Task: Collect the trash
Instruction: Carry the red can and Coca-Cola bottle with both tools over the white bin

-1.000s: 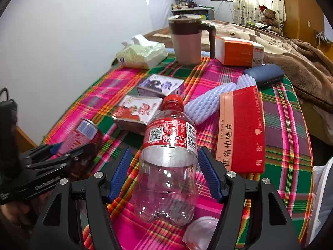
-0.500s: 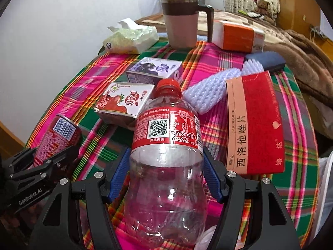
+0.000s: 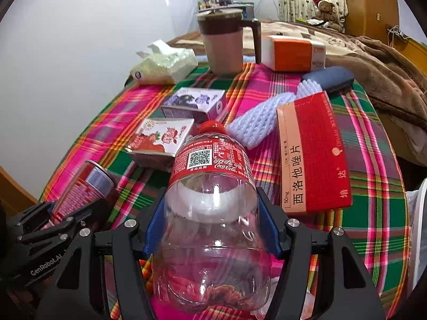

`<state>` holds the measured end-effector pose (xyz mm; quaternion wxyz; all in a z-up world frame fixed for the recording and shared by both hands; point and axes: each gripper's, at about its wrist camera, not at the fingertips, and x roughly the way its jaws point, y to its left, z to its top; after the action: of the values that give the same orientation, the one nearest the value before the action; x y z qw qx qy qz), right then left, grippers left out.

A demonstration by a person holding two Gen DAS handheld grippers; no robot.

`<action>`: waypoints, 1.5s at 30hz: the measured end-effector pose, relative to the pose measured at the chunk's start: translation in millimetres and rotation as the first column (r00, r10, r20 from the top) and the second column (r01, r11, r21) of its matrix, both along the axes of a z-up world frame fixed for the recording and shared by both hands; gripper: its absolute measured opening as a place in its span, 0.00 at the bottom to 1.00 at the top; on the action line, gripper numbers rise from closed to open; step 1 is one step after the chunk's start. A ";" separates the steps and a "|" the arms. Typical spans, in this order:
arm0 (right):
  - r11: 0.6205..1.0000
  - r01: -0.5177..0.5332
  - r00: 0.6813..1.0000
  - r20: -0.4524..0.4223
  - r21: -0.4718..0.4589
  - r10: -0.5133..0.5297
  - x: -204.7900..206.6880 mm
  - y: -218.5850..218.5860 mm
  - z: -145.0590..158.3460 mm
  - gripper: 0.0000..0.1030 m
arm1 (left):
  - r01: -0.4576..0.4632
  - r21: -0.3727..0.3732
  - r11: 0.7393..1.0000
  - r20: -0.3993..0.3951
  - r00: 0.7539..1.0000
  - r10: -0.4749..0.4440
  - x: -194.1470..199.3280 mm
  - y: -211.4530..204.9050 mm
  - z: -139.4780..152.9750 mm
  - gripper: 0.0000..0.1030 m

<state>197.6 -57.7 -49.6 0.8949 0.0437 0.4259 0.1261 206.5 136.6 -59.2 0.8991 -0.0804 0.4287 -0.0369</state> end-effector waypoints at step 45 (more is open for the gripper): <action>0.954 0.282 0.933 0.204 0.098 -0.297 -63.3 -159.3 63.8 0.62 | 0.277 0.013 0.961 0.248 0.930 -0.272 -37.7 -165.4 96.1 0.51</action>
<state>134.3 -217.0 14.2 0.9426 0.1222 0.3105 0.0111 168.8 -28.8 36.9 0.9306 -0.0244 0.3199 -0.1765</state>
